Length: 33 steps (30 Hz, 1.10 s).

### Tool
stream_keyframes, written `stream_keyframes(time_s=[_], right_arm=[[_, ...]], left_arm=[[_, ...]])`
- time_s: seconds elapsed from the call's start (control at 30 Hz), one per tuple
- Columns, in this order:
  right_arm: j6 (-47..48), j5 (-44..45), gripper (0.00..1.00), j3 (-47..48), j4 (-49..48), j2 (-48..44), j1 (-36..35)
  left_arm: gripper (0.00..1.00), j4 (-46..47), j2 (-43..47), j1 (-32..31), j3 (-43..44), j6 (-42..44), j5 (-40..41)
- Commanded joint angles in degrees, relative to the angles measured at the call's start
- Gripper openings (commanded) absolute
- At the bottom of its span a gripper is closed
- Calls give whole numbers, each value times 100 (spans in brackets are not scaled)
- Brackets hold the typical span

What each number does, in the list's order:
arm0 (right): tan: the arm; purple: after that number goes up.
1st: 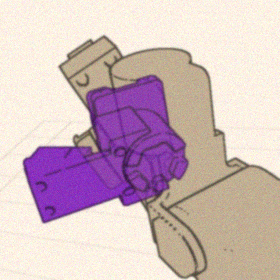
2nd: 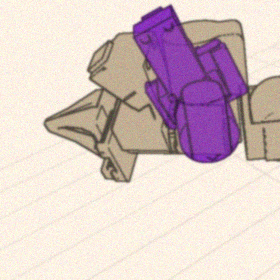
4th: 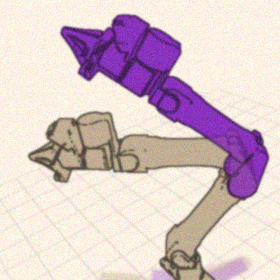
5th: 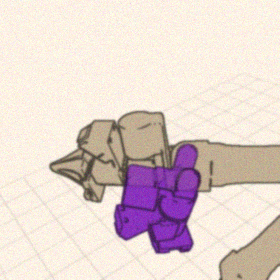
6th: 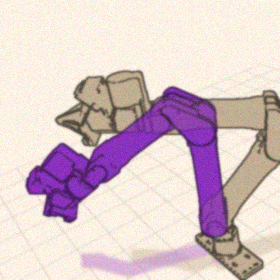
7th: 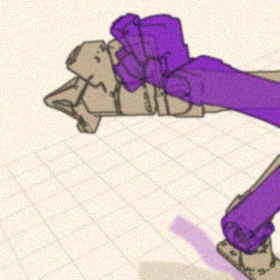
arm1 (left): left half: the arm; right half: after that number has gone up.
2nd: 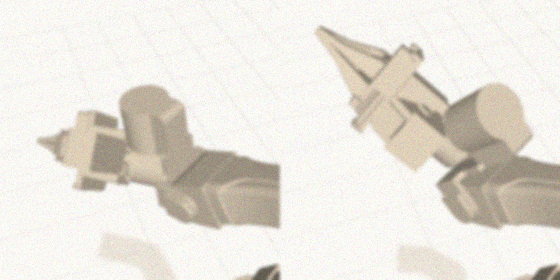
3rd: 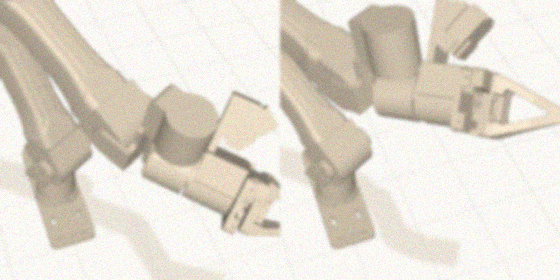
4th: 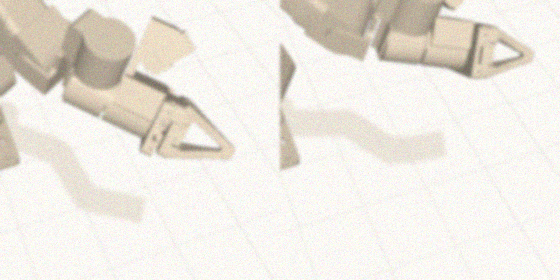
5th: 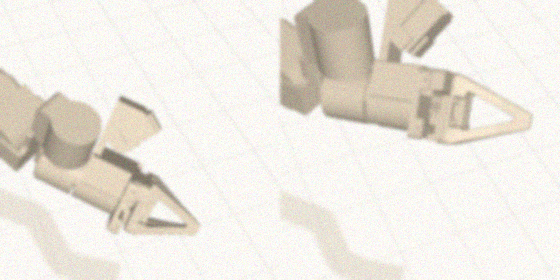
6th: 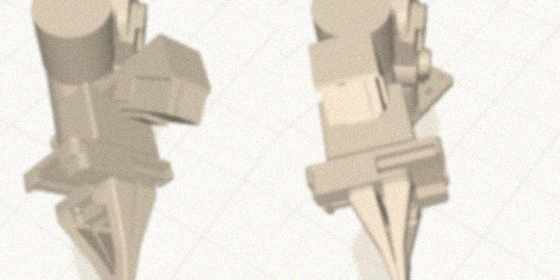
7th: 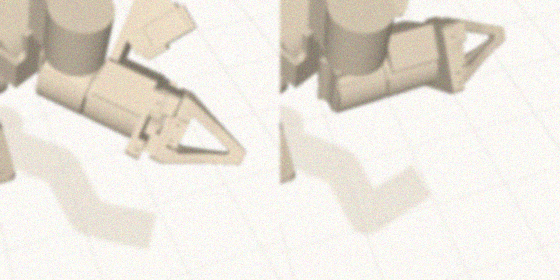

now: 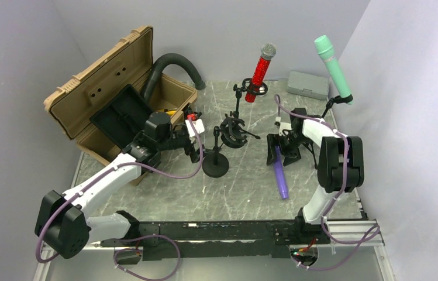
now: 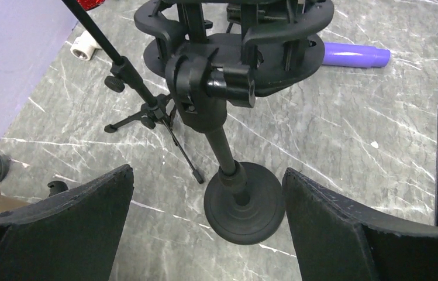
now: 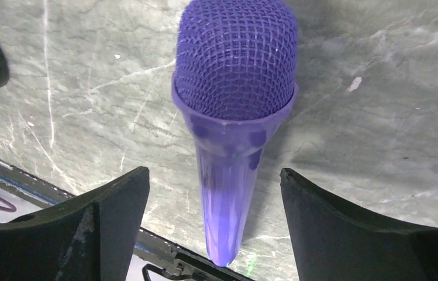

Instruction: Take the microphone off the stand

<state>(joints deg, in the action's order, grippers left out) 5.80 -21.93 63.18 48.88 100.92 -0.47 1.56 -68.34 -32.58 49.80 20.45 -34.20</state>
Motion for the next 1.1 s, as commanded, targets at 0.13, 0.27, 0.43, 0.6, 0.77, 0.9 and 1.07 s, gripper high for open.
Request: stream_keyframes(time_s=[0.13, 0.27, 0.43, 0.6, 0.77, 0.9, 1.07], right_arm=[[272, -177, 89, 361, 61, -947, 22], [472, -351, 90, 394, 61, -1440, 21], [859, -817, 90, 244, -70, -2163, 21], [1317, -1459, 88, 92, -252, -2833, 16], [1672, -2056, 88, 19, -448, -3304, 21], [1815, -2444, 87, -167, -601, -3568, -9], [1826, -2655, 86, -376, -806, -3565, -71]], left_arm=[[100, 789, -300, 69, -57, -122, -323], [99, 940, -576, 94, 32, -256, -525], [99, 1174, -730, 109, 64, -368, -770], [99, 1138, -822, 119, -11, 4, -831], [99, 1764, -1047, 274, -354, -13, -1215], [98, 2484, -1103, 392, -536, -390, -1501], [91, 2534, -1279, 395, -302, -682, -1780]])
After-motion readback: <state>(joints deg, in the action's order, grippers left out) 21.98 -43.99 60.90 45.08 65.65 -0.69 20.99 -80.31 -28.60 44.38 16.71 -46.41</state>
